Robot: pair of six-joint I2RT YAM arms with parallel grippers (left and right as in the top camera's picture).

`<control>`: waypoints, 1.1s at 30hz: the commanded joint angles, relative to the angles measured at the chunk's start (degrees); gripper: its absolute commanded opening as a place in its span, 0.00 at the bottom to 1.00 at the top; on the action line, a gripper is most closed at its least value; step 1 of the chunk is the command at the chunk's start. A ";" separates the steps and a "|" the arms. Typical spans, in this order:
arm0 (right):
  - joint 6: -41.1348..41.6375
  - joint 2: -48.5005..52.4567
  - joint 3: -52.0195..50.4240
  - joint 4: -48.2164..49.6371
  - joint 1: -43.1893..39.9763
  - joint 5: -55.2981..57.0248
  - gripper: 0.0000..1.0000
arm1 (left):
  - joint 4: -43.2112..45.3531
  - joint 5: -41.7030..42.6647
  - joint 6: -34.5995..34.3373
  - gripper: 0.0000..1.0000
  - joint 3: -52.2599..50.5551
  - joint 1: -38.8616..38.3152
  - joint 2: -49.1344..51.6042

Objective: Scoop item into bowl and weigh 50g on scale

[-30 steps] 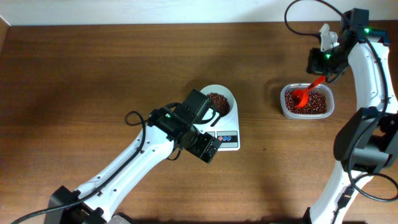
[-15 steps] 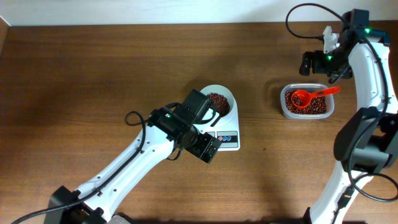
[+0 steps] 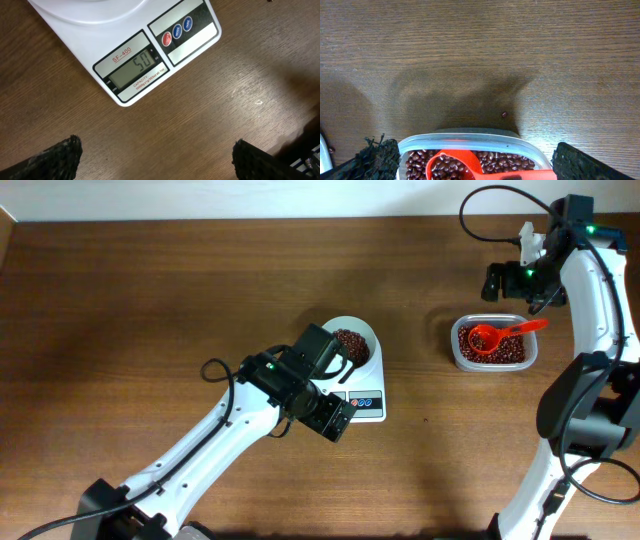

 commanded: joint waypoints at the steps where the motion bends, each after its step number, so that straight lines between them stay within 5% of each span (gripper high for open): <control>1: 0.04 -0.26 -0.37 0.00 0.26 -0.79 0.99 | 0.04 -0.39 -0.55 0.99 -0.11 -0.07 -0.42; 8: 0.04 -0.26 -0.37 0.00 0.26 -0.79 0.99 | -0.04 -0.39 -0.52 0.99 -0.13 -0.07 -2.69; 11: 0.04 -0.26 -0.37 0.00 0.26 -0.79 0.99 | 3.21 -15.08 0.57 0.99 -0.13 0.31 -17.25; 15: 0.04 -0.26 -0.37 0.00 0.26 -0.79 0.99 | 8.39 -17.84 0.57 0.99 -0.31 7.17 -33.92; 18: 0.04 -0.26 -0.37 -0.02 0.26 -0.79 0.99 | 25.29 -7.78 0.59 0.99 -9.33 14.45 -48.52; 26: 0.04 -0.26 -0.37 0.00 0.26 -0.79 0.99 | 75.65 -4.17 2.73 0.99 -54.55 16.00 -70.23; 30: 0.04 -0.26 -0.37 0.00 0.26 -0.79 0.99 | 80.17 -4.33 2.71 0.99 -66.97 17.77 -80.98; 33: 0.04 -0.26 -0.37 0.00 0.26 -0.79 0.99 | 67.10 -4.42 3.61 0.99 -66.79 21.03 -86.77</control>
